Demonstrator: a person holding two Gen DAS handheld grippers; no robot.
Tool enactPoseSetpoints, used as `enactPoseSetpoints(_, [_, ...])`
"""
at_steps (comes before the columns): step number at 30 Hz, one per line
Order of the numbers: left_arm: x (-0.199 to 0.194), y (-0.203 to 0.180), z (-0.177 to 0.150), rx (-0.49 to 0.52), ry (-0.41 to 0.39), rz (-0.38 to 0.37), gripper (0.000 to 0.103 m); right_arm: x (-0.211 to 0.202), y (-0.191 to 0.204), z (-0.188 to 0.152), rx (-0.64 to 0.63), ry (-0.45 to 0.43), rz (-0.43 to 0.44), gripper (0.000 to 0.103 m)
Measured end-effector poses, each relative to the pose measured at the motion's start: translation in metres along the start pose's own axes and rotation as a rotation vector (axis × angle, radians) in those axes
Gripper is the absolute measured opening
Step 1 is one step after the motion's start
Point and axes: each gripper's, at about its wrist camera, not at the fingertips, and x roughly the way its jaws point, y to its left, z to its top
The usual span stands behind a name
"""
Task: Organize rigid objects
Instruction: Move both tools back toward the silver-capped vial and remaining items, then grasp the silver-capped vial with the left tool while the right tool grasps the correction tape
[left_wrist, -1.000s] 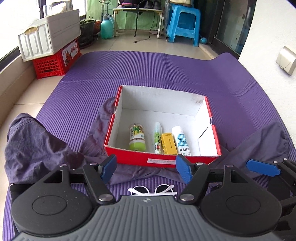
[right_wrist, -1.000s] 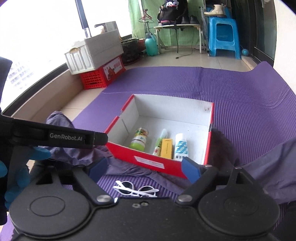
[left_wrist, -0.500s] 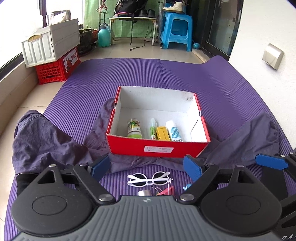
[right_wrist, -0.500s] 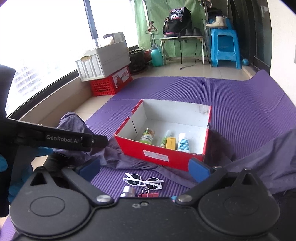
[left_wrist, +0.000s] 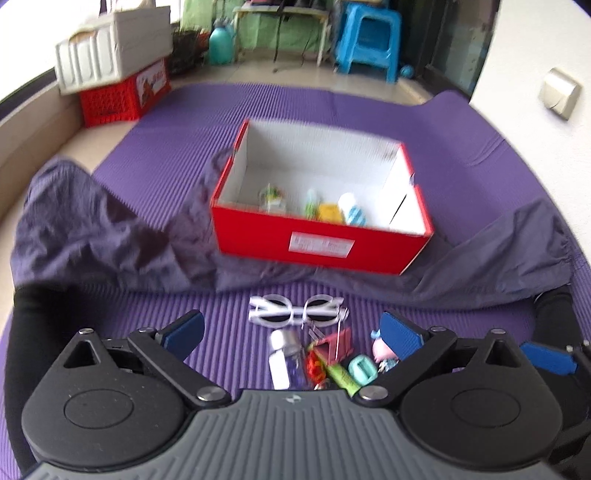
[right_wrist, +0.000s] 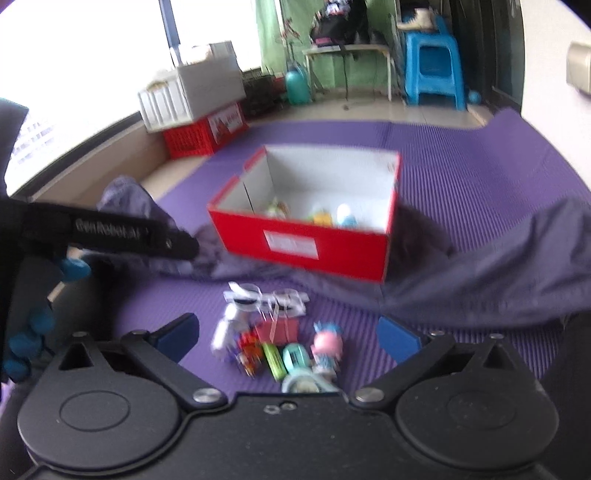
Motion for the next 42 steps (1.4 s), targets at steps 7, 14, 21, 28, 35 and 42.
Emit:
enactPoseSetpoints(7, [0.043,0.005,-0.012,-0.064,0.124,0.0,0.102,0.022,-0.005,-0.029,-0.003,0.079,-0.008,0.103])
enactPoseSetpoints(14, [0.091,0.016,-0.018,-0.118,0.22,0.048,0.102,0.048,-0.01,-0.042,-0.017,0.152,0.0,0.099])
enactPoseSetpoints(21, [0.128,0.021,-0.023,-0.14,0.291,0.08,0.102,0.074,-0.017,-0.053,0.002,0.21,0.004,0.093])
enactPoseSetpoints(28, [0.148,0.028,-0.026,-0.142,0.324,0.093,0.102,0.094,-0.021,-0.06,-0.03,0.26,-0.003,0.087])
enactPoseSetpoints(35, [0.158,0.032,-0.029,-0.156,0.335,0.094,0.102,0.113,-0.024,-0.069,-0.065,0.294,-0.034,0.081])
enactPoseSetpoints(42, [0.159,0.035,-0.031,-0.173,0.317,0.102,0.102,0.121,-0.014,-0.079,-0.149,0.296,-0.04,0.078])
